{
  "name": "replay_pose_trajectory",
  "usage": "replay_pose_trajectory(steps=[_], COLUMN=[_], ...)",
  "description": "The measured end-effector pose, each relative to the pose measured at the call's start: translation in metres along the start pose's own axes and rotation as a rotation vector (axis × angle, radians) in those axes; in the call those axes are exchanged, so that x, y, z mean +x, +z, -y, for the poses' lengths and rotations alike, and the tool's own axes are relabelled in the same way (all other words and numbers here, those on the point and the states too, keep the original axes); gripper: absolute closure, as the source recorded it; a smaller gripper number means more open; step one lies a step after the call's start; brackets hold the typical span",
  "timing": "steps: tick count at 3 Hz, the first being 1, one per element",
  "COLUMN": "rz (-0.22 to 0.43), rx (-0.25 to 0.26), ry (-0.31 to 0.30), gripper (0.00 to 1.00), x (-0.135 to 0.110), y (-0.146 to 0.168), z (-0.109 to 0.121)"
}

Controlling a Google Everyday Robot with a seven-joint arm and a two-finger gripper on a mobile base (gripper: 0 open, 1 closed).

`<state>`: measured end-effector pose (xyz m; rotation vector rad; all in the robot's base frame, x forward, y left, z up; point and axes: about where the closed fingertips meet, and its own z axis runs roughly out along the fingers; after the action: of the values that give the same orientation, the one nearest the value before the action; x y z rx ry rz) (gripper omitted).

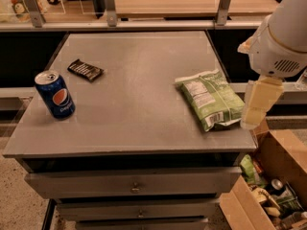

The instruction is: Move green jalapeno chip bag near pepsi can

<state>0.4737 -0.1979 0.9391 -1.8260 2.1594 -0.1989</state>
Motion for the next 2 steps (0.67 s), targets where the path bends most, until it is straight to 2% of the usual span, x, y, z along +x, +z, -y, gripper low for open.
replay_pose_trajectory(steps=[2], rz=[-0.002], rx=[-0.031], ry=[-0.043], gripper=[0.00], x=[-0.017], y=[0.066], z=[0.017])
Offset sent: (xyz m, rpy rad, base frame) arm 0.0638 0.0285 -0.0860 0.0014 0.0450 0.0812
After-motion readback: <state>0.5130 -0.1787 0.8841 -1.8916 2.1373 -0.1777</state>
